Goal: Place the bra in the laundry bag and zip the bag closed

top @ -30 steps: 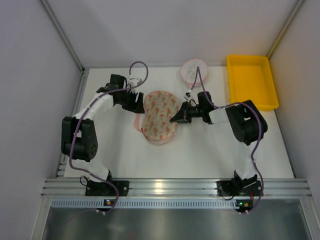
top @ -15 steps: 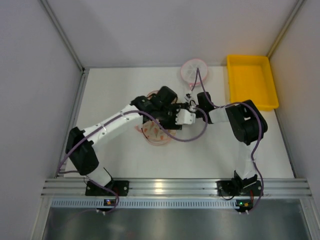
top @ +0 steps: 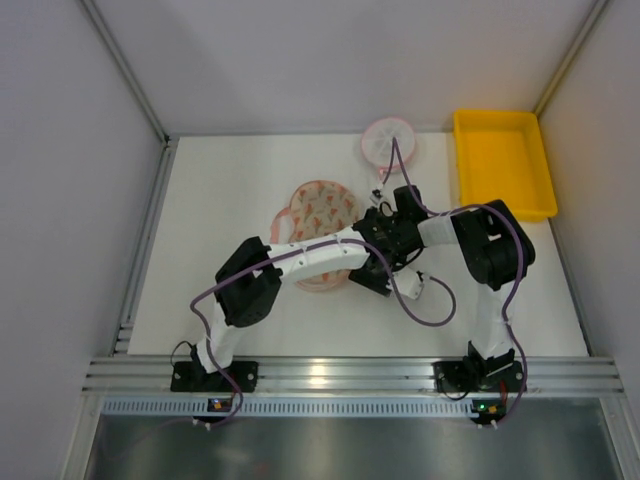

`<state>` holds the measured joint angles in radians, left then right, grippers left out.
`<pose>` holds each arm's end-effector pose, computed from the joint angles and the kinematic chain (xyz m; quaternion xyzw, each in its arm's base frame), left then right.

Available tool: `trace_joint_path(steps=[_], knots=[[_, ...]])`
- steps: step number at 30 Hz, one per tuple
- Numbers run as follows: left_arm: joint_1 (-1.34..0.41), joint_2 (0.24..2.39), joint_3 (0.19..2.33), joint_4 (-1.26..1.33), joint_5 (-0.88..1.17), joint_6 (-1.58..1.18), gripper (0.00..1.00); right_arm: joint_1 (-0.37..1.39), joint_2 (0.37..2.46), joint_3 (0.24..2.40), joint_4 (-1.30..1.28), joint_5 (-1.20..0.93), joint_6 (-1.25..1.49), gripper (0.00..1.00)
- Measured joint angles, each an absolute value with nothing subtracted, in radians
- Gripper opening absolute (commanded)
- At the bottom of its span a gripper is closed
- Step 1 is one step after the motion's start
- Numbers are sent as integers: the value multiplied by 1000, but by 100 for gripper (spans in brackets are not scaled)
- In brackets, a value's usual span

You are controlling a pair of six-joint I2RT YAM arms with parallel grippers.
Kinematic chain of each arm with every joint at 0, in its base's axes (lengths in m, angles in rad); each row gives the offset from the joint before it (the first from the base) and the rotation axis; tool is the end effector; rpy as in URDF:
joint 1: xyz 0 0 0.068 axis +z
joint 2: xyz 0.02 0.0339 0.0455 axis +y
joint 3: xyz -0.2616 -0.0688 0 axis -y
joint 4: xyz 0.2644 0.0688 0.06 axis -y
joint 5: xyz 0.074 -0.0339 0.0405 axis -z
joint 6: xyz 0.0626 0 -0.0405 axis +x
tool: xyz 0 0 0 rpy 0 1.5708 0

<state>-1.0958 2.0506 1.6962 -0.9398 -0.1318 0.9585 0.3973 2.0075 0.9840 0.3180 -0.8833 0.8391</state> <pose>0.2116 -0.3935 0.1792 0.8411 0.5190 0.0556 0.1417 0.3557 0.2017 0.0822 0.0050 0.8401 0.5359 0.0840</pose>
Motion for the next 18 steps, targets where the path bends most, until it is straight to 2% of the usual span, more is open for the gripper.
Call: trace_joint_path(steps=[18], knots=[[-1091,2186,1761,-1044,-232,972,58,423,2007,1005,259,-856,793,0]])
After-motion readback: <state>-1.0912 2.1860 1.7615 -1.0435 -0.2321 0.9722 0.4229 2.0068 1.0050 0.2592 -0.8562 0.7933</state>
